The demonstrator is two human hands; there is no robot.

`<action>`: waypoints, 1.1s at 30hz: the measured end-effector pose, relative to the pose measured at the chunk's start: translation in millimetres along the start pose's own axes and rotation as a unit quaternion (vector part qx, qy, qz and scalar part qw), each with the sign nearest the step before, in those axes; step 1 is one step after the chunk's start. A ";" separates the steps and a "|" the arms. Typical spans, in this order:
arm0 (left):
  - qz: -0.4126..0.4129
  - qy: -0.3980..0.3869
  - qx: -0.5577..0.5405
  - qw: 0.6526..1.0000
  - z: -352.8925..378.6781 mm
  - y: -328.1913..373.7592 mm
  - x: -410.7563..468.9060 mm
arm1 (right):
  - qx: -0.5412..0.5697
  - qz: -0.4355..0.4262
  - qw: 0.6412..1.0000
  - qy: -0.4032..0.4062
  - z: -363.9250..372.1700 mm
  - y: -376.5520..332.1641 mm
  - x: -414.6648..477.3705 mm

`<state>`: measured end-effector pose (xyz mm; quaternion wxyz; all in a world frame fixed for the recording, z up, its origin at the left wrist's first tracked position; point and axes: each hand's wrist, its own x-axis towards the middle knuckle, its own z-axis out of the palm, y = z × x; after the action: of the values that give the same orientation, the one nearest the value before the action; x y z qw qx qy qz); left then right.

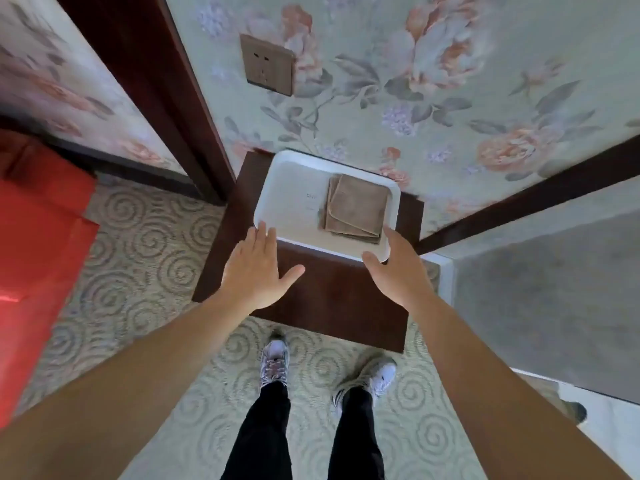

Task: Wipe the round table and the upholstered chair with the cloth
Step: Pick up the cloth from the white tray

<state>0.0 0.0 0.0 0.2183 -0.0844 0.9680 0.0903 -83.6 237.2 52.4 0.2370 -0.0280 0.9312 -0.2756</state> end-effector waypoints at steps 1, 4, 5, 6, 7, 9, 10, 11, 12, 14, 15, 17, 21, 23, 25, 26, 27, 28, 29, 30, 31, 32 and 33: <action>-0.038 -0.022 -0.008 0.999 14.0 -0.1 4.8 | 0.010 -0.002 1.000 0.003 7.4 5.1 10.5; -0.106 -0.014 -0.040 0.993 60.9 0.5 22.3 | 0.045 0.014 0.999 0.023 29.3 23.8 43.2; -0.119 -0.010 -0.053 0.991 76.2 2.6 27.5 | 0.049 0.015 0.998 0.025 39.7 31.0 53.5; -0.132 -0.006 -0.068 0.989 89.0 6.4 32.4 | 0.046 0.011 0.999 0.020 49.6 36.9 62.3; -0.146 0.002 -0.084 0.986 100.9 9.7 37.8 | 0.038 0.001 0.999 0.018 59.4 42.8 71.3; -0.184 0.015 -0.110 0.977 119.3 20.3 50.5 | 0.011 -0.031 0.999 0.018 76.0 50.4 88.7; -0.208 0.020 -0.130 0.969 127.3 26.4 56.4 | -0.005 -0.046 0.999 0.013 83.3 53.2 97.3; -0.230 0.026 -0.149 0.961 133.9 32.9 61.8 | -0.018 -0.060 0.998 0.009 89.9 55.4 106.3; -0.249 0.034 -0.161 0.954 140.1 39.4 67.4 | -0.030 -0.073 0.997 0.007 95.4 56.6 114.6; -0.277 0.045 -0.180 0.943 149.3 49.6 77.3 | -0.061 -0.089 0.994 0.012 103.7 57.4 131.9; -0.288 0.048 -0.182 0.939 152.6 54.1 81.0 | -0.079 -0.092 0.993 0.018 107.7 57.3 140.1; -0.305 0.055 -0.168 0.936 157.3 60.5 86.6 | -0.108 -0.100 0.989 0.032 114.2 56.6 155.5; -0.329 0.067 -0.130 0.933 162.1 67.4 92.0 | -0.115 -0.110 0.986 0.046 119.8 56.9 181.4; -0.333 0.073 -0.116 0.933 164.9 69.2 93.2 | -0.121 -0.107 0.986 0.045 121.2 58.4 194.2; -0.328 0.081 -0.104 0.935 167.4 69.3 92.9 | -0.128 -0.088 0.987 0.040 124.1 59.6 203.6; -0.324 0.085 -0.100 0.937 168.7 69.0 92.5 | -0.136 -0.081 0.986 0.043 126.7 60.7 207.0; -0.319 0.091 -0.096 0.938 169.9 68.3 91.8 | -0.149 -0.079 0.984 0.049 129.8 62.2 209.1; -0.315 0.095 -0.094 0.940 170.7 67.7 91.2 | -0.163 -0.082 0.982 0.057 132.2 64.1 210.1; -0.313 0.096 -0.091 0.940 171.4 67.4 90.7 | -0.176 -0.089 0.978 0.065 134.0 65.7 210.2; -0.312 0.096 -0.088 0.941 172.1 67.2 90.5 | -0.186 -0.097 0.975 0.073 135.5 66.8 209.9; -0.312 0.096 -0.086 0.941 172.6 67.3 90.7 | -0.193 -0.104 0.972 0.080 136.5 67.3 209.5; -0.313 0.095 -0.084 0.941 172.6 67.4 91.0 | -0.196 -0.109 0.971 0.086 137.4 67.5 209.7; -0.314 0.092 -0.083 0.941 172.3 67.7 91.2 | -0.197 -0.110 0.970 0.092 138.5 67.0 209.9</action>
<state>-24.8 90.8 -183.6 0.1374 -0.4097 0.8974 0.0892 -201.0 186.3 -174.2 0.1082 -0.1511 0.9761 -0.1130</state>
